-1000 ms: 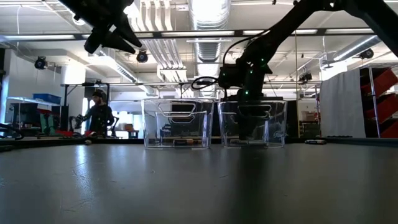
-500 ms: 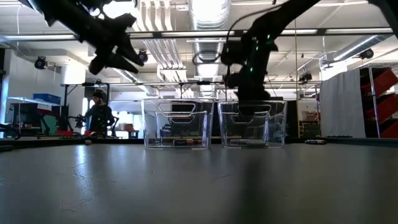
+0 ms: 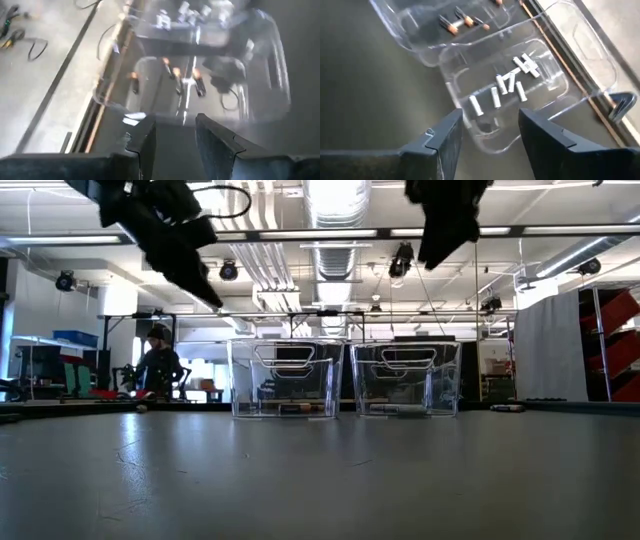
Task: Sort batteries
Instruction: Put the white battery into the right transparent bin
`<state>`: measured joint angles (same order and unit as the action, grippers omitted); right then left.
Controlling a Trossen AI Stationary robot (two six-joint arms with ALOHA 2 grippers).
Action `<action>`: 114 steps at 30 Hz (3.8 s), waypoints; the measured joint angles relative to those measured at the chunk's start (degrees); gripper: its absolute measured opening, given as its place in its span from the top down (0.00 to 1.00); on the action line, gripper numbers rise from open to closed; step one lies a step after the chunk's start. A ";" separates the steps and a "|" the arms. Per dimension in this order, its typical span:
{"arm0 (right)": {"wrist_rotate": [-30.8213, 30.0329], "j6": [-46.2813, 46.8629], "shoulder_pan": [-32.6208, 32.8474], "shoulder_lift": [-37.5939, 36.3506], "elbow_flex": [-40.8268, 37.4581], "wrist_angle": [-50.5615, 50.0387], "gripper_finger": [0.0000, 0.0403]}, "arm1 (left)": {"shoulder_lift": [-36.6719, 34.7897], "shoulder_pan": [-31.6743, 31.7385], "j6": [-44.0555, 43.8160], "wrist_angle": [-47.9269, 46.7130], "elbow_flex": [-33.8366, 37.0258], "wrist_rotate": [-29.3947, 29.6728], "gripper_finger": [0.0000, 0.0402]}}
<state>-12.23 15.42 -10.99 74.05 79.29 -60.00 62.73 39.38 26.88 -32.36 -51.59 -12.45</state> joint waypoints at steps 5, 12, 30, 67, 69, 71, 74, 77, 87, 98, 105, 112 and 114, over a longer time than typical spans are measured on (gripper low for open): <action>-0.02 6.43 4.76 -5.60 -0.07 -0.80 0.54 | 4.66 1.74 5.40 -0.44 -6.20 -2.41 0.71; 0.00 11.77 8.14 -7.32 -0.07 -0.63 0.53 | 16.23 14.04 10.34 -0.57 -16.48 -12.71 0.71; 0.18 -12.33 -6.25 -6.22 0.42 -0.81 0.41 | 40.55 19.78 28.14 -16.14 -30.22 -7.43 0.71; 8.20 -34.74 -25.23 21.01 34.90 0.20 0.19 | 46.46 14.53 22.32 12.54 -9.66 -9.84 0.39; 8.19 -36.02 -25.48 22.16 36.72 -1.79 0.18 | 46.47 14.55 21.29 13.28 -9.53 -10.03 0.39; 8.18 -36.64 -25.54 22.90 38.00 -3.08 0.18 | 46.51 14.58 21.08 13.46 -9.52 -10.41 0.39; 8.20 -37.09 -25.54 23.34 38.81 -4.04 0.18 | 46.57 14.60 21.16 13.83 -9.44 -10.64 0.39; 8.20 -37.17 -25.54 23.26 38.88 -4.22 0.18 | 46.63 14.60 20.20 14.61 -9.38 -10.77 0.40; 8.17 -37.10 -25.54 21.95 39.01 -4.63 0.17 | 46.52 14.38 19.71 16.15 -9.29 -12.07 0.49; 8.15 -37.93 -25.80 21.74 39.21 -4.54 0.16 | 46.83 13.05 19.64 16.91 -9.30 -11.04 0.45; 8.15 -37.04 -25.80 21.74 39.19 -4.55 0.17 | 46.83 12.73 19.86 17.18 -9.35 -10.80 0.37; 8.15 -37.02 -25.80 21.74 39.17 -4.51 0.18 | 46.83 12.21 20.03 17.12 -9.35 -11.13 0.40; 8.15 -37.04 -25.80 21.74 39.17 -4.48 0.17 | 46.79 11.72 20.06 17.12 -9.35 -11.10 0.42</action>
<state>-4.08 -21.63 -36.80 95.79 118.45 -64.48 109.52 51.10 46.95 -15.25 -60.95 -23.55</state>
